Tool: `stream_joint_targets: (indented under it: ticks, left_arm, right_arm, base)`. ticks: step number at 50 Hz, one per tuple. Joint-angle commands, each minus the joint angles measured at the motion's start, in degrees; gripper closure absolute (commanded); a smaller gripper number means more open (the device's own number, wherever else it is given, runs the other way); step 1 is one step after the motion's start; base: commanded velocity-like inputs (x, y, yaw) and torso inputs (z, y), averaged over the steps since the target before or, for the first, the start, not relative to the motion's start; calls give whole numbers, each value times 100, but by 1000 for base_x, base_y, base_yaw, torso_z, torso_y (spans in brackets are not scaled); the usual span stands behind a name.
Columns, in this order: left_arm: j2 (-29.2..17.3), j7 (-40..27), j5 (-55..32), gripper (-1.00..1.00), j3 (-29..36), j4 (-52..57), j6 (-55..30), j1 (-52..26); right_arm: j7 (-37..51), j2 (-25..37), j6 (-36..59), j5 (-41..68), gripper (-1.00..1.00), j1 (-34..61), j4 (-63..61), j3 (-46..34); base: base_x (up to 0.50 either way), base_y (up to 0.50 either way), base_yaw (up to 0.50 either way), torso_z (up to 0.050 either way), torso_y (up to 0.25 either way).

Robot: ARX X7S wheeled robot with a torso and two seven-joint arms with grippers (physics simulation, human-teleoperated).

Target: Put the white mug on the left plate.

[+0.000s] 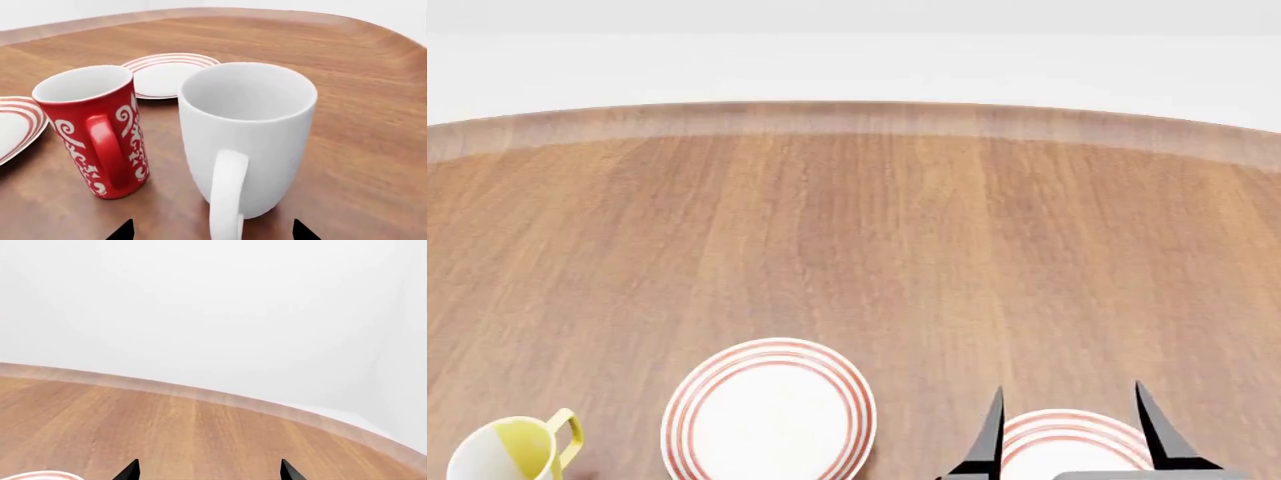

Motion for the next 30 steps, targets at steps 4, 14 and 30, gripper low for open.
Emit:
stream_joint_targets:
  ticks: [4, 14, 30]
  left_arm:
    - [-54, -54, -75, -100, 92, 159, -45, 37]
    - [-77, -91, -137, -100, 143, 100, -51, -30]
    - [-183, -94, -264, 100, 214, 264, -48, 59]
  right_arm:
    - [28, 26, -45, 25, -100, -22, 27, -3]
    - [42, 44, -73, 67, -100, -38, 25, 20]
    - [74, 69, -55, 103, -100, -29, -13, 11]
  base:
    - [0, 0, 0, 0, 0]
    - [0, 0, 0, 0, 0]
    - [0, 0, 0, 0, 0]
